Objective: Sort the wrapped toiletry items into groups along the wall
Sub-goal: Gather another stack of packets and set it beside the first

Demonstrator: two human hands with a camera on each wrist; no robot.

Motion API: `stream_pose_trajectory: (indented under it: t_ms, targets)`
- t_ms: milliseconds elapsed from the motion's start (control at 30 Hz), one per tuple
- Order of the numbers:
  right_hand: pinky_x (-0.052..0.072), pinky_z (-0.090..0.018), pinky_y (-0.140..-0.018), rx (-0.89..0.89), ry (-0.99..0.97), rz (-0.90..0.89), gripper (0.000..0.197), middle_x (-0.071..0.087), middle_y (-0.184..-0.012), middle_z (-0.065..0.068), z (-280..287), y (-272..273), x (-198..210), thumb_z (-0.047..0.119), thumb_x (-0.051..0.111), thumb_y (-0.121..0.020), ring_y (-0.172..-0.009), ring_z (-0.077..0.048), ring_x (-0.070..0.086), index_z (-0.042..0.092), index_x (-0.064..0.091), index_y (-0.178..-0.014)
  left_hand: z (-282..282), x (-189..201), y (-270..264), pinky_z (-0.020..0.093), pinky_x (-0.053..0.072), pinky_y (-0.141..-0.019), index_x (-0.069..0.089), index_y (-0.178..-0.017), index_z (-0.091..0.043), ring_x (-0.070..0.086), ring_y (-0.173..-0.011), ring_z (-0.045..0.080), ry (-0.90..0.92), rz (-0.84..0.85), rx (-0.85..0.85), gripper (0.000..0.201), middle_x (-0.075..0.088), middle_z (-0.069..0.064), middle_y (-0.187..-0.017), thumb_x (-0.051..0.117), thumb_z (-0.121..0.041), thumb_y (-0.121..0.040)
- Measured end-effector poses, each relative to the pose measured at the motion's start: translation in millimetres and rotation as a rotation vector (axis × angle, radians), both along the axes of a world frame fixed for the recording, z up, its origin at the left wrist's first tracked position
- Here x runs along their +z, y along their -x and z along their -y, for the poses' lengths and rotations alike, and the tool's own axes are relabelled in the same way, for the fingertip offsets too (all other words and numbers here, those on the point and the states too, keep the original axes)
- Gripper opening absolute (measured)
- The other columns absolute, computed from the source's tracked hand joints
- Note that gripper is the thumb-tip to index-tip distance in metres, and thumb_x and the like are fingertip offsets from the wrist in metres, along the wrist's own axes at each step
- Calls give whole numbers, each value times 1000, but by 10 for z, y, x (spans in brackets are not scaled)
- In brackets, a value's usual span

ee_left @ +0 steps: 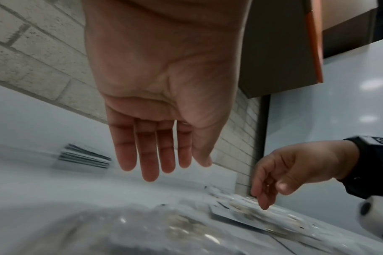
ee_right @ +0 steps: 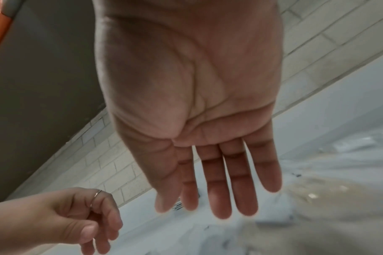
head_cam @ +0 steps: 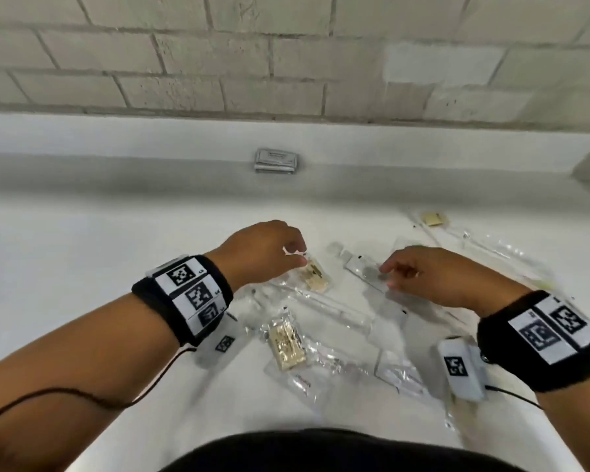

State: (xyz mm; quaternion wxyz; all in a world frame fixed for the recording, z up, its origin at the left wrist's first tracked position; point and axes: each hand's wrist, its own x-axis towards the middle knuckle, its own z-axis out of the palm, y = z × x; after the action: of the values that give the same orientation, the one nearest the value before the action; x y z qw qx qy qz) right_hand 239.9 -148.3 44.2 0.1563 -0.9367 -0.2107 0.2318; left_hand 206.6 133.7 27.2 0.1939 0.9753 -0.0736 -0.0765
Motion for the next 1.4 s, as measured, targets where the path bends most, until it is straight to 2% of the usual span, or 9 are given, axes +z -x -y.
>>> stream_pose_trajectory:
  t_ms: [233, 433, 567, 867, 1033, 1133, 1200, 1333, 1400]
  targets:
    - [43, -26, -80, -126, -54, 230, 23, 62, -109, 1, 27, 182, -165, 28, 61, -91, -97, -16, 59, 18, 69, -110, 88, 38, 567, 33, 49, -80, 66, -96, -22, 59, -89, 14, -61, 7, -57, 14, 61, -8, -95, 53, -24, -91]
    - [47, -36, -92, -101, 95, 331, 46, 58, -127, -5, -312, -6, -384, 42, 62, -86, -114, -26, 55, 19, 57, -125, 460, -8, 777, 29, 49, -76, 66, -95, -23, 57, -83, 10, 25, 78, -115, 11, 57, -10, -92, 57, -28, -90]
    - [47, -36, -90, -140, 149, 272, 54, 58, -126, -7, -345, -95, -478, 31, 73, -81, -114, -27, 56, 14, 51, -128, 904, -59, 674, 30, 48, -75, 66, -95, -22, 59, -87, 15, -32, 58, -156, 15, 62, -4, -97, 56, -33, -90]
    - [35, -29, -60, -447, -357, 230, 15, 56, -85, -5, 216, -74, -136, 18, 66, -84, -77, -20, 51, 13, 52, -79, 1572, -263, 332, 33, 44, -81, 50, -124, -15, 56, -108, 25, -214, -63, -94, 52, 58, 6, -120, 59, -49, -85]
    - [42, -26, -58, -632, -832, -51, 21, 65, -79, -1, 814, 138, 9, 4, 65, -84, -63, -15, 59, 19, 62, -98, 1817, -286, 205, 36, 51, -80, 41, -128, -10, 60, -102, 26, -163, -206, 2, 73, 61, 8, -115, 79, -39, -73]
    - [46, -29, -58, -615, -865, -278, 28, 59, -65, -3, 1090, 226, -35, -5, 66, -78, -62, -19, 62, 16, 53, -67, 1861, -208, 180, 29, 48, -73, 51, -117, -8, 60, -95, 23, -152, -282, -11, 54, 62, 8, -109, 77, -32, -77]
    - [52, -37, -66, -576, -846, -409, 34, 66, -74, -14, 1148, 293, -94, -12, 58, -78, -72, -29, 70, 15, 43, -65, 1866, -130, 203, 26, 41, -69, 57, -106, -7, 57, -91, 23, -129, -250, -28, 31, 61, 9, -105, 67, -26, -84]
    - [47, -39, -62, -324, -616, -401, 23, 63, -80, -15, 1016, 486, -140, -12, 44, -86, -63, -27, 57, 11, 44, -92, 1720, 24, 401, 31, 43, -63, 46, -90, -17, 56, -79, 19, 220, -223, 94, 4, 60, 3, -95, 49, -17, -91]
    - [40, -32, -58, -163, -423, -352, 27, 60, -89, -7, 876, 554, -183, 1, 48, -90, -67, -23, 52, 20, 48, -109, 1564, 97, 554, 32, 49, -64, 45, -101, -17, 62, -78, 17, 394, -236, 147, 11, 65, 1, -98, 43, -11, -92]
